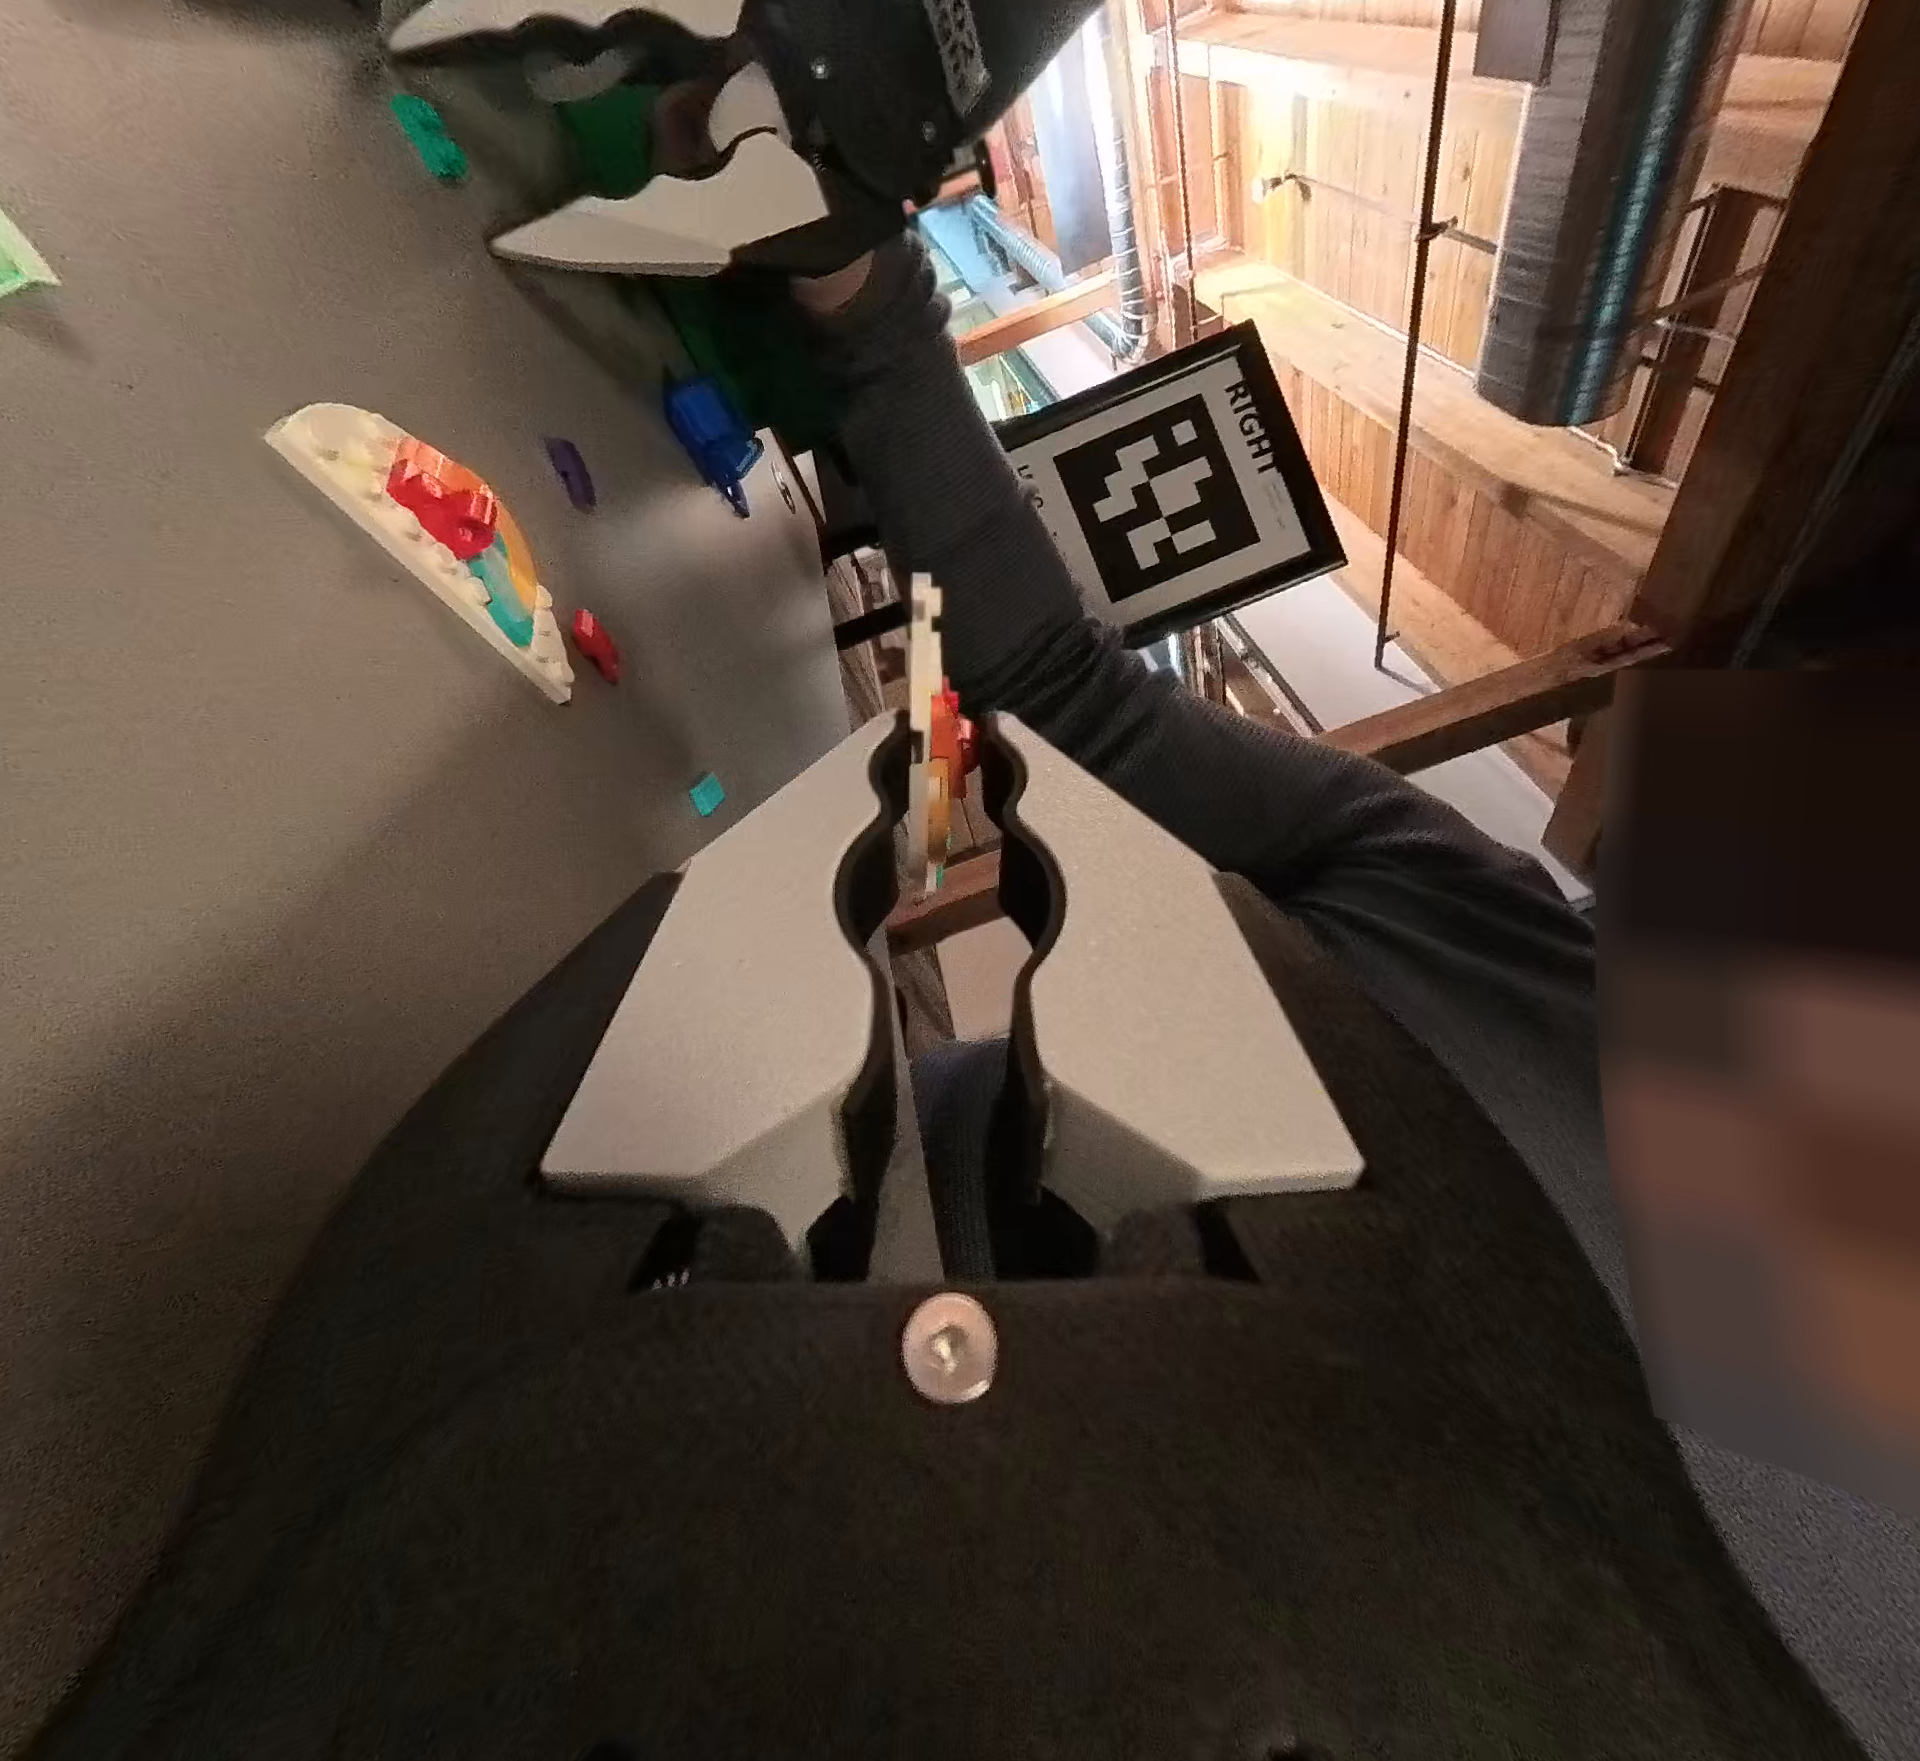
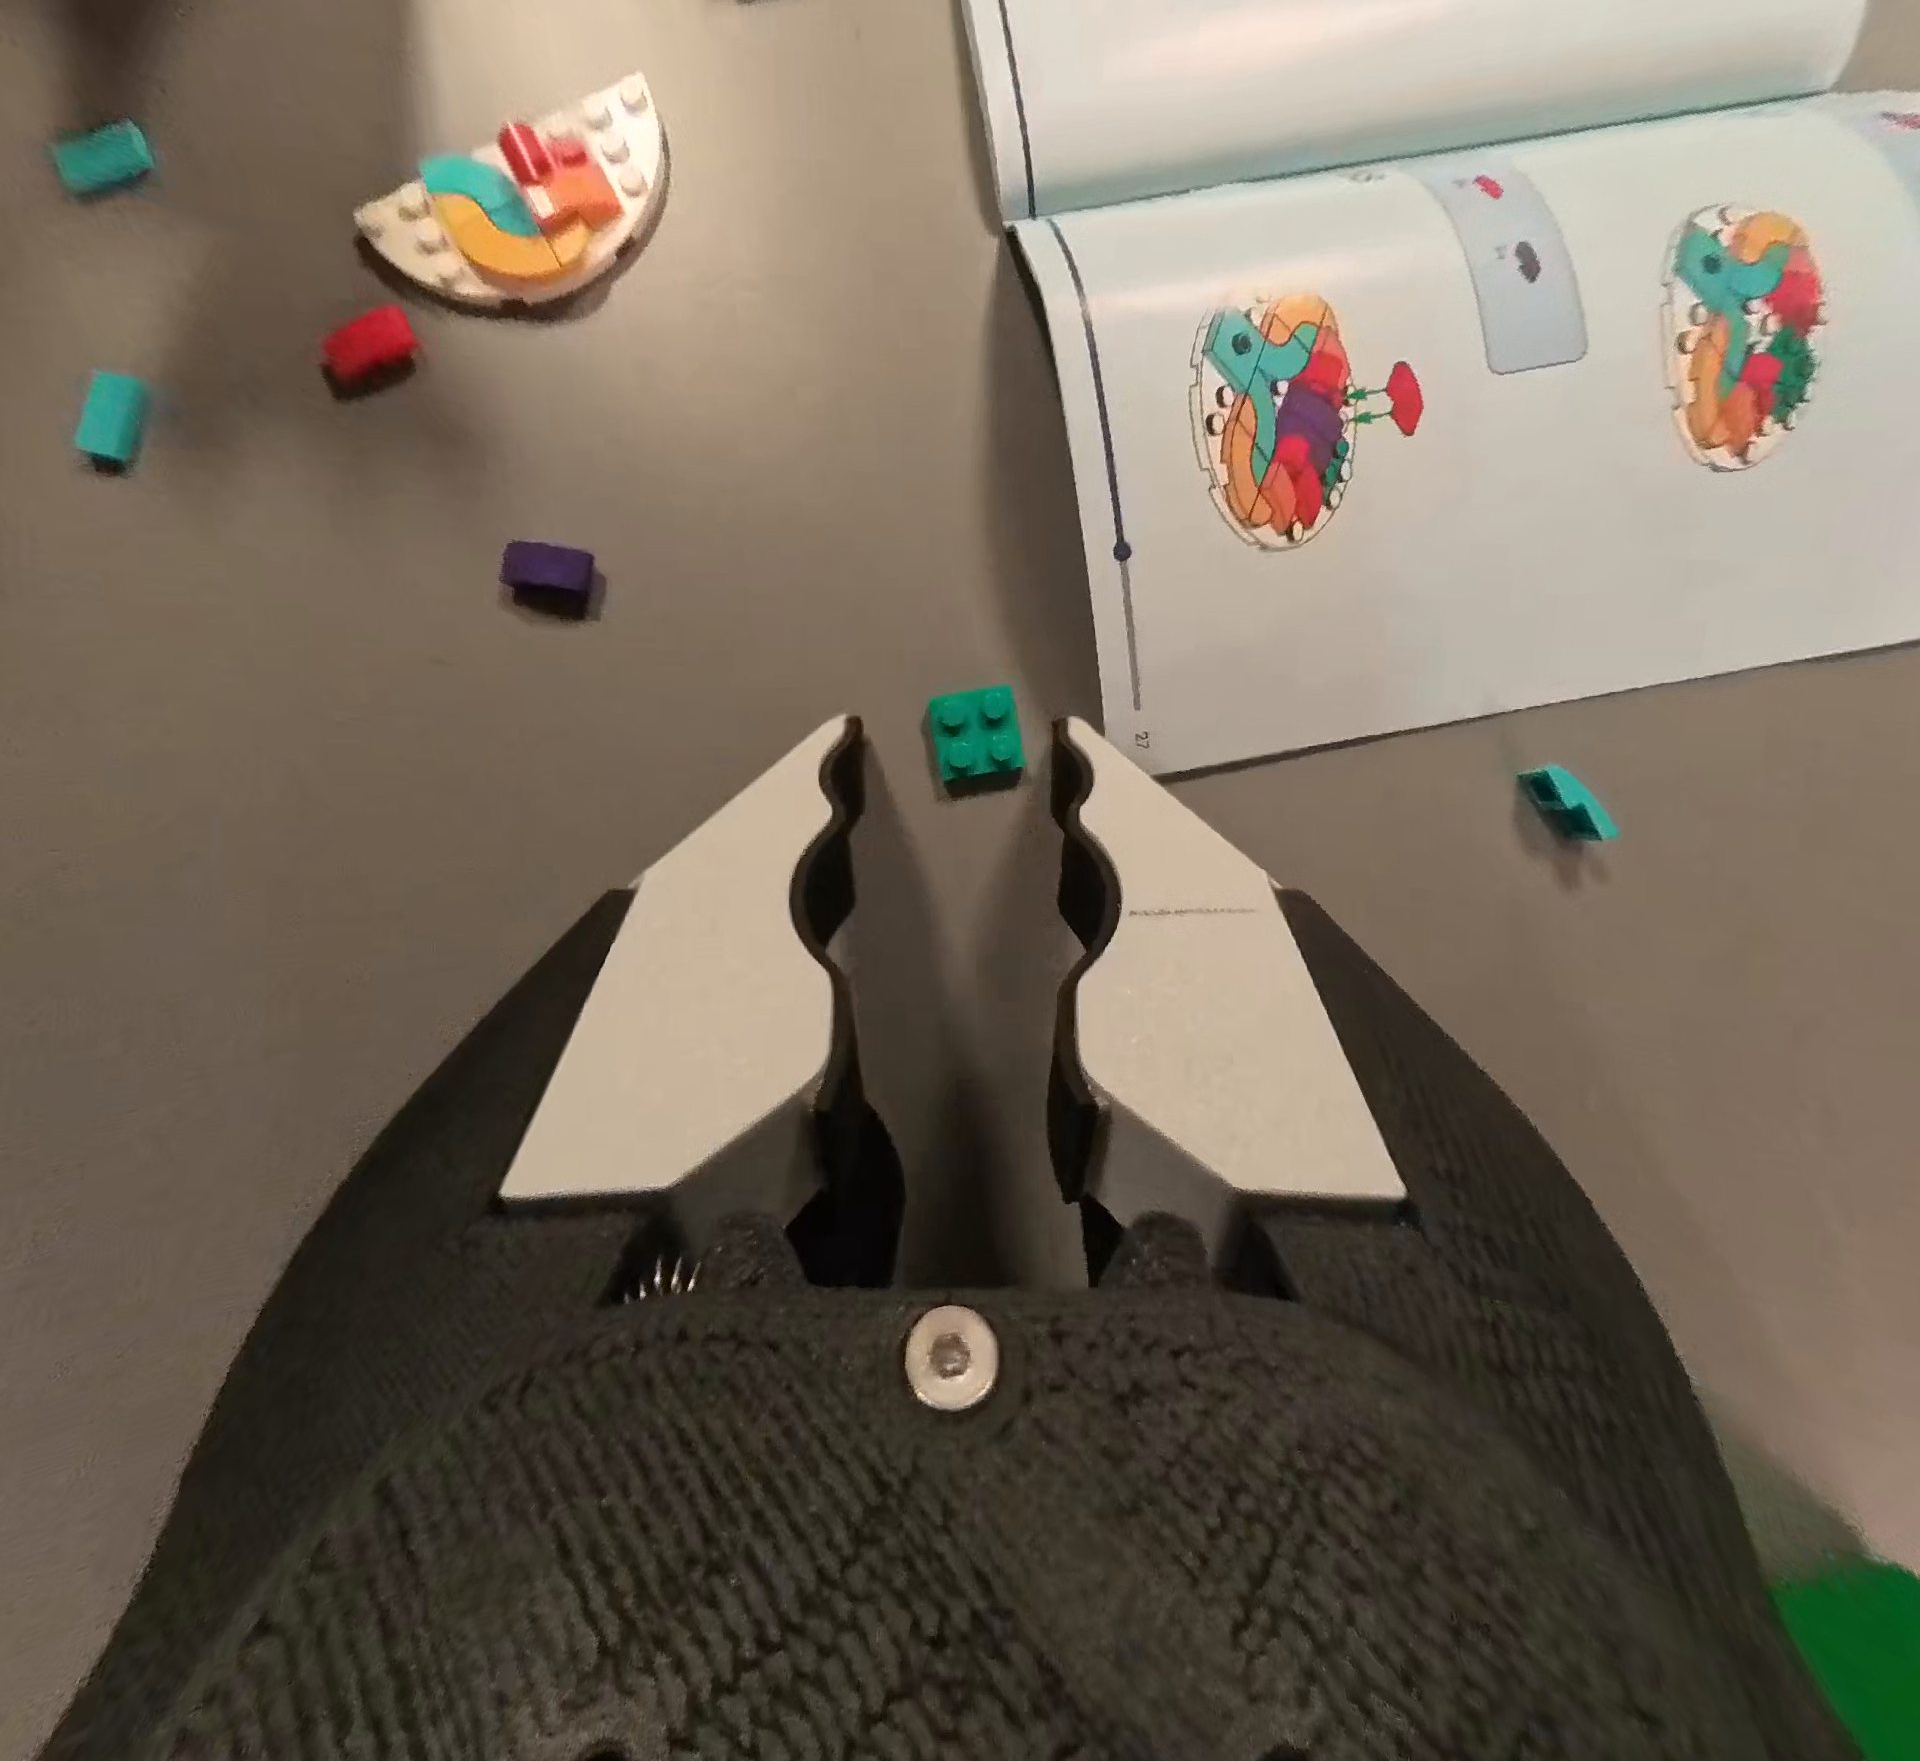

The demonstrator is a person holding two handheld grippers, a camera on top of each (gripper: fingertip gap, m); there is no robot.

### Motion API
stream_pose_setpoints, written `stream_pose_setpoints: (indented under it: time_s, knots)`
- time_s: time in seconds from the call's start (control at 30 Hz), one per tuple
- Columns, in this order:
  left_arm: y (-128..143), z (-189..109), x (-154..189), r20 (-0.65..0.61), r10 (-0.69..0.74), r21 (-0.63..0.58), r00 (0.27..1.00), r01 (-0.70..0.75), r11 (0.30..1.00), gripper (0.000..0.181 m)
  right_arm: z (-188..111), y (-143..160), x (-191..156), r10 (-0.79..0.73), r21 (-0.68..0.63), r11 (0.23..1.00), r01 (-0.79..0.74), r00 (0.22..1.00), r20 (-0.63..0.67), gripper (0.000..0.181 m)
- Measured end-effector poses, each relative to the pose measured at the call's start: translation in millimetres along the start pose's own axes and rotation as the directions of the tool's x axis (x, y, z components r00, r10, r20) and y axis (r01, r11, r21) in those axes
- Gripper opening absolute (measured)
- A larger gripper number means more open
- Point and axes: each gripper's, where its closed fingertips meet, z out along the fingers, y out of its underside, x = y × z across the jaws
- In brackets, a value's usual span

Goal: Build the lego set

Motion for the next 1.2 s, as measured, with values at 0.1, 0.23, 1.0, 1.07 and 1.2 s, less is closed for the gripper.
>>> stream_pose_setpoints:
  time_s: [0.1,0.23,1.0,1.07,1.2]
  knots:
    - [-3,0,-4,0.01,-0.014,0.024,1.0,0.014,1.0,0.011,2,-1,3,0.005,0.006,1.0,-0.005,1.0,0.016,0.018]
    - [-10,0,-12,0.053,-0.029,0.077,0.998,0.025,0.997,0.011,2,-2,7,0.039,-0.028,0.999,-0.04,0.999,-0.017,0.014]
    - [-13,9,-9,0.119,0.148,0.073,0.982,-0.157,0.985,0.011,11,-145,-100,0.195,0.394,0.847,-0.357,0.898,0.394,0.032]
    - [-12,10,-9,0.142,0.183,0.061,0.973,-0.193,0.979,0.011,8,-152,-110,0.249,0.348,0.806,-0.479,0.807,0.535,0.025]
    - [-10,12,-8,0.144,0.202,0.042,0.969,-0.209,0.977,0.011,9,-151,-115,0.283,0.294,0.776,-0.557,0.725,0.628,0.004]
